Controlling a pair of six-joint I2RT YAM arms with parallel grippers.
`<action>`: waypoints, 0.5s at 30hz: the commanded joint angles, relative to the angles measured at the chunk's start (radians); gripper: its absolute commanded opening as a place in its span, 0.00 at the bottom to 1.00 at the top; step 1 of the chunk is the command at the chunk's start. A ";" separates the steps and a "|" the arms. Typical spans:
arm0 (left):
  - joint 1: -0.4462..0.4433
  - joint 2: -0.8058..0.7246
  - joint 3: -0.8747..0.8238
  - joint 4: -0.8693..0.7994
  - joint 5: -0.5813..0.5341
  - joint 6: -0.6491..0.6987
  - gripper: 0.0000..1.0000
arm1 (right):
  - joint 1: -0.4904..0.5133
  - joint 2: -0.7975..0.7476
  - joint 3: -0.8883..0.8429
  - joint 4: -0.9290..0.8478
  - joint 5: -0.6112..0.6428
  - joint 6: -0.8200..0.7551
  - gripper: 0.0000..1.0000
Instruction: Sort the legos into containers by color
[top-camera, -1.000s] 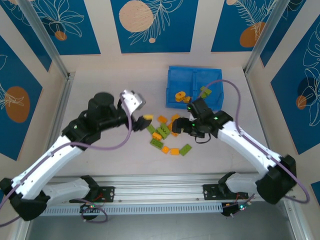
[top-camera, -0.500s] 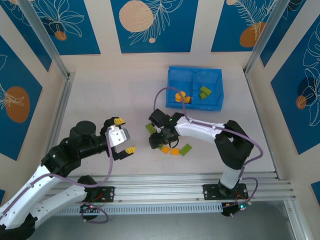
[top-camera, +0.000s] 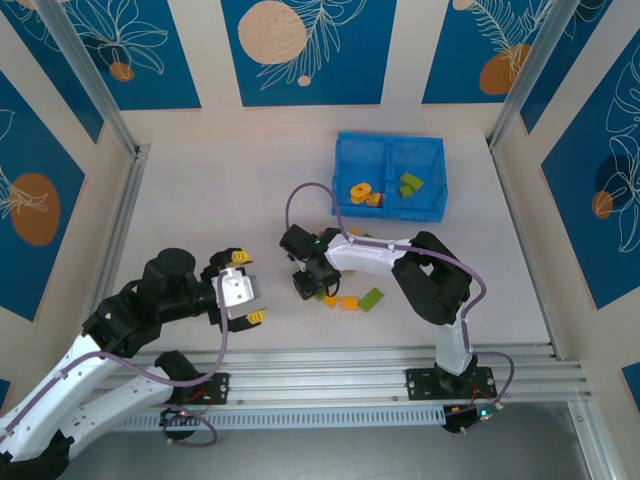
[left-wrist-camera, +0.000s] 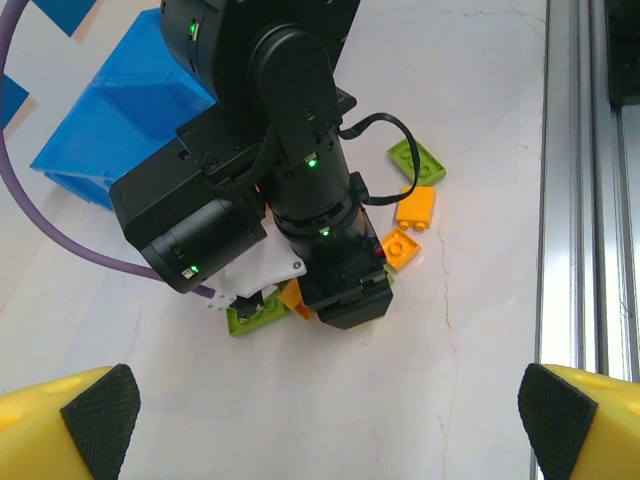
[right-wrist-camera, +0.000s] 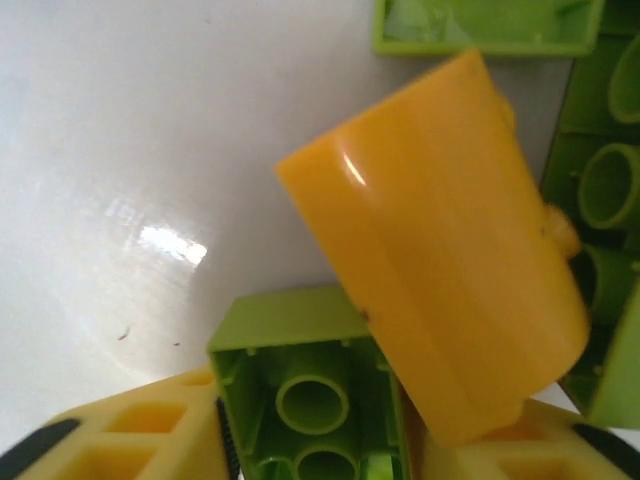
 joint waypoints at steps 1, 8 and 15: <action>-0.009 -0.006 -0.016 0.003 0.010 0.038 1.00 | 0.007 -0.041 0.000 -0.048 0.009 0.006 0.40; -0.009 -0.005 -0.020 0.028 0.005 0.047 1.00 | 0.001 -0.201 -0.049 -0.050 0.013 0.002 0.39; -0.009 -0.007 -0.030 0.108 0.053 -0.009 1.00 | -0.058 -0.384 -0.012 -0.039 0.112 0.026 0.36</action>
